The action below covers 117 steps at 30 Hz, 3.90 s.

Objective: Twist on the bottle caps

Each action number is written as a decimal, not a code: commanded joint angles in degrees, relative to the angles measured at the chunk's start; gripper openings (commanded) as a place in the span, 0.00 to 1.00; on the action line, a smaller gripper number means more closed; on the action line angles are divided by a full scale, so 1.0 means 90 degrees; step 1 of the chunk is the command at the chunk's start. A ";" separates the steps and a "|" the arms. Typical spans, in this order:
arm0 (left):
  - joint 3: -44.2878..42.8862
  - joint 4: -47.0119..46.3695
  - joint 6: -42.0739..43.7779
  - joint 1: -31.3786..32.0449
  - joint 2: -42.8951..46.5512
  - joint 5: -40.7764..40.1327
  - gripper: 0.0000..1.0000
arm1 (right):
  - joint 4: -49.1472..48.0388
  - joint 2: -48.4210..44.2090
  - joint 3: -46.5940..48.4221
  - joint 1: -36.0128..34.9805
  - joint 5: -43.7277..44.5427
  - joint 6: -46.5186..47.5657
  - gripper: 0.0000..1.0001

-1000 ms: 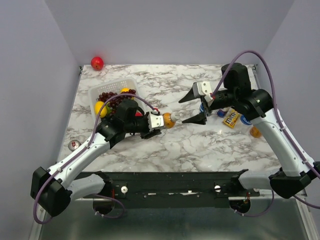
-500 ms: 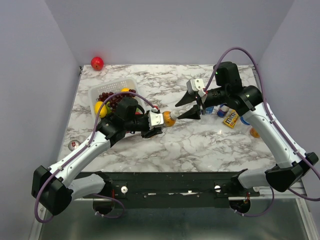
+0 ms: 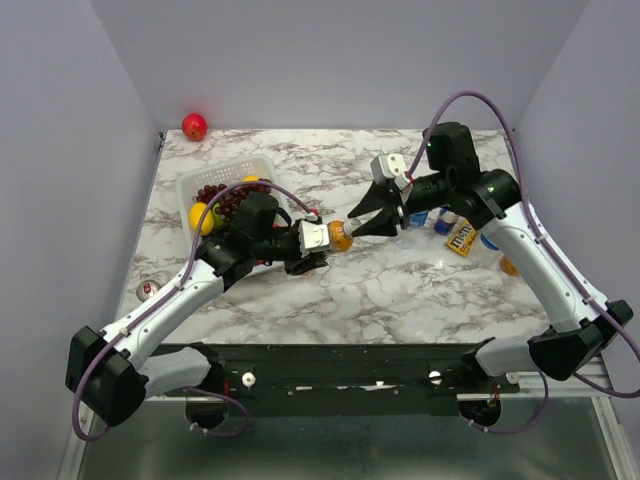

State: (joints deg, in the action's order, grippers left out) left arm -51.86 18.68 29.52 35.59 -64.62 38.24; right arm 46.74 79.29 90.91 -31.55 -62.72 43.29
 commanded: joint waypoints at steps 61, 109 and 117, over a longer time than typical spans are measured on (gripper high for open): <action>0.0781 -0.0766 -0.1200 -0.0674 0.0451 -0.1759 0.99 | -0.0262 0.2059 0.0680 0.0263 0.3404 -0.0698 0.14; 0.0879 -0.0962 -0.1297 -0.0742 0.0364 -0.1583 0.99 | -0.0662 0.2225 0.0406 0.0263 0.3814 -0.1186 0.82; 0.0840 -0.0923 -0.1278 -0.0771 0.0315 -0.1573 0.99 | -0.0760 0.2333 0.0514 0.0263 0.3941 -0.1274 0.99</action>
State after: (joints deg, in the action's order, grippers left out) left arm -44.27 11.29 18.17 29.06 -61.28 22.63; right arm 41.52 99.24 94.50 -29.28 -28.71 32.82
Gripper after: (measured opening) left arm 0.987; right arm 0.992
